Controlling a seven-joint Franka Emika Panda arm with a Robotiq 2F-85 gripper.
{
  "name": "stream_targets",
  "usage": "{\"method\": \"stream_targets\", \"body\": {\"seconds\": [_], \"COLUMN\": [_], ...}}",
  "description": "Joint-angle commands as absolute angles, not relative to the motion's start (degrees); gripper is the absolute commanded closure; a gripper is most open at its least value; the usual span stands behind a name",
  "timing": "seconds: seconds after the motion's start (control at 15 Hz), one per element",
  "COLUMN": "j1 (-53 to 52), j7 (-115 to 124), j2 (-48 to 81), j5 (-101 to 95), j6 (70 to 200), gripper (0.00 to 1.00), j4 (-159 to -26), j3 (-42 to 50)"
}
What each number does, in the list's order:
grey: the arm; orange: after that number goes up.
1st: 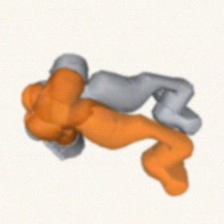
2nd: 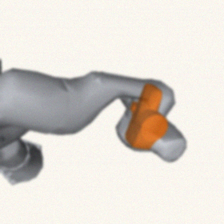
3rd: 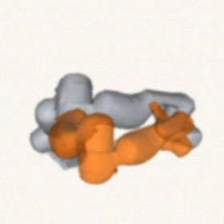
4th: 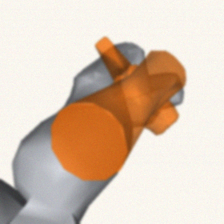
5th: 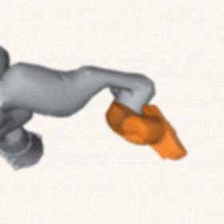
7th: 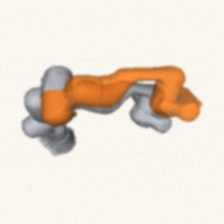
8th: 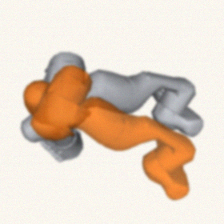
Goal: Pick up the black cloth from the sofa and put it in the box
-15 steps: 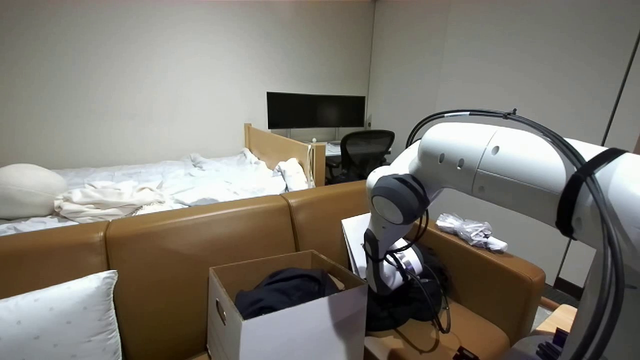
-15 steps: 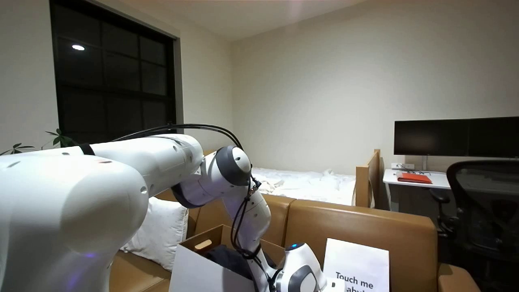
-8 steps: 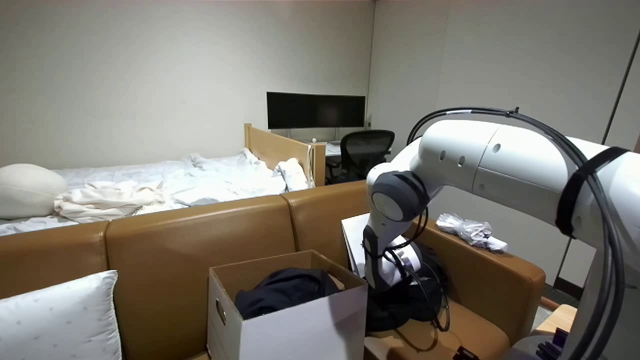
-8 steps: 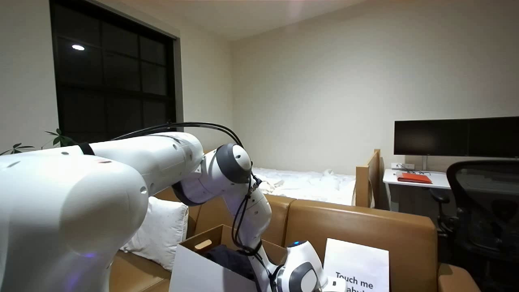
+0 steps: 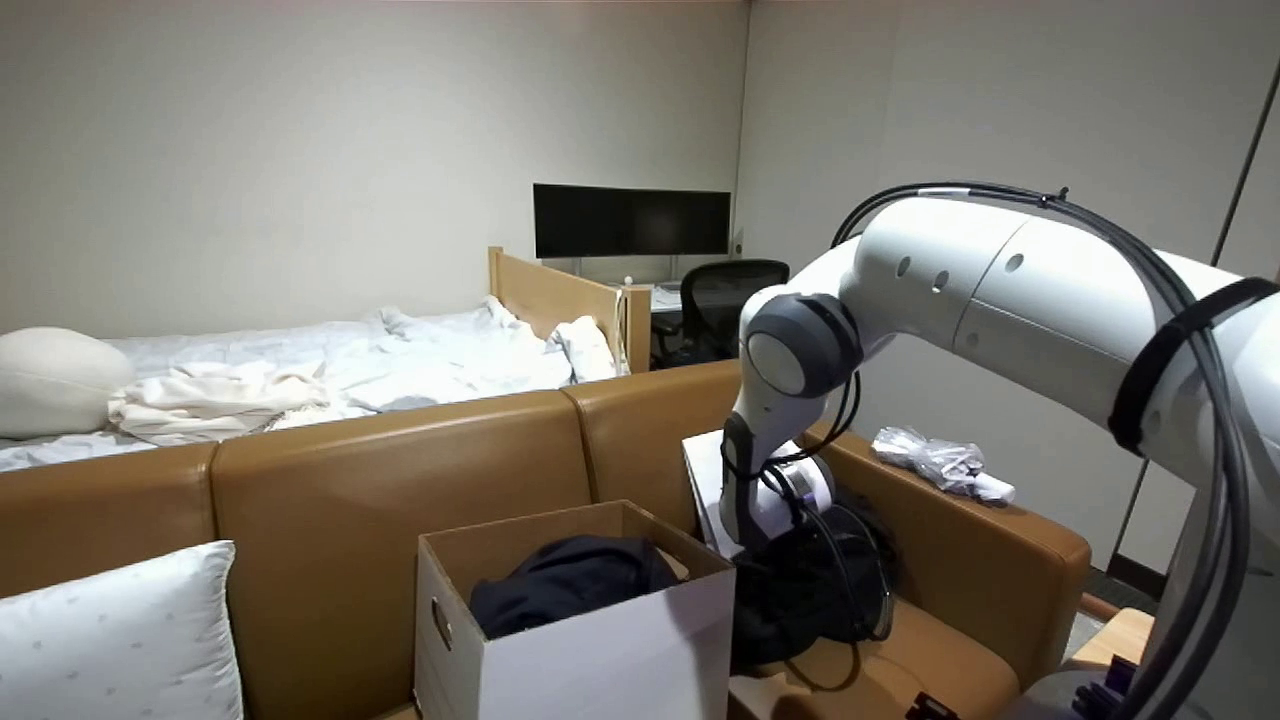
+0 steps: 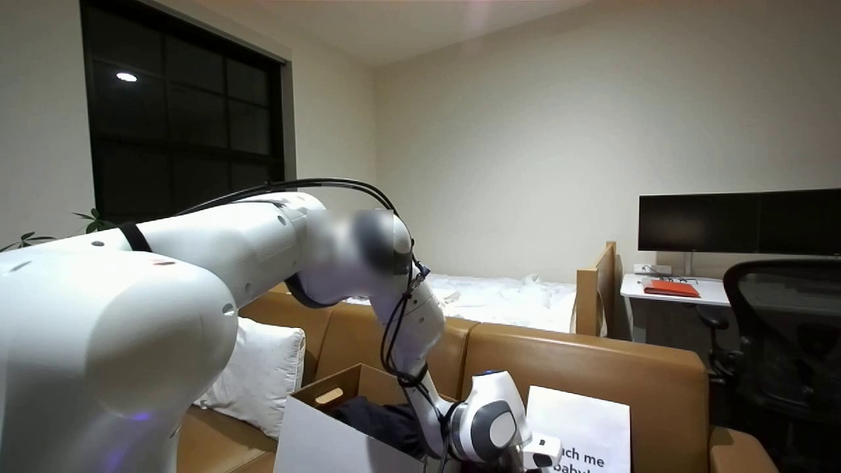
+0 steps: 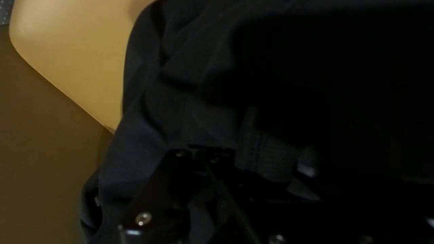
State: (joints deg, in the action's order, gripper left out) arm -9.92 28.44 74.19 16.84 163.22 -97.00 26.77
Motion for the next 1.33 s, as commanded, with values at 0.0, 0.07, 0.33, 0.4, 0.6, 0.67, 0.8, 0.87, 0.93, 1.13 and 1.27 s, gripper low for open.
{"method": "stream_targets", "body": {"seconds": [0.0, 0.07, 0.33, 0.4, 0.6, 0.67, 0.8, 0.87, 0.93, 1.13, 1.27], "j1": [-11.9, -12.4, -15.7, -16.5, -19.7, -20.9, -24.2, -25.4, -27.0, -30.6, -32.3], "j7": [27.4, 27.3, 27.9, 27.9, 28.5, 28.7, 30.1, 31.0, 32.4, 37.7, 40.8], "j2": [62.0, 59.1, 50.6, 48.3, 43.3, 41.9, 40.2, 39.3, 39.0, 38.9, 40.9], "j5": [14.0, 13.4, 9.7, 8.5, 3.8, 2.0, -2.2, -3.8, -5.2, -8.4, -12.2], "j6": [160.9, 161.2, 162.6, 162.5, 163.3, 162.8, 162.3, 161.8, 161.7, 159.8, 157.0], "gripper": [0.98, 0.98, 0.99, 0.98, 0.99, 0.99, 0.99, 0.99, 0.99, 0.99, 0.99], "j4": [-107.9, -109.7, -111.4, -111.5, -109.7, -108.5, -105.9, -104.3, -102.5, -95.6, -89.2], "j3": [25.8, 26.0, 28.3, 29.0, 32.0, 33.1, 36.6, 38.1, 40.2, 46.7, 52.0]}}
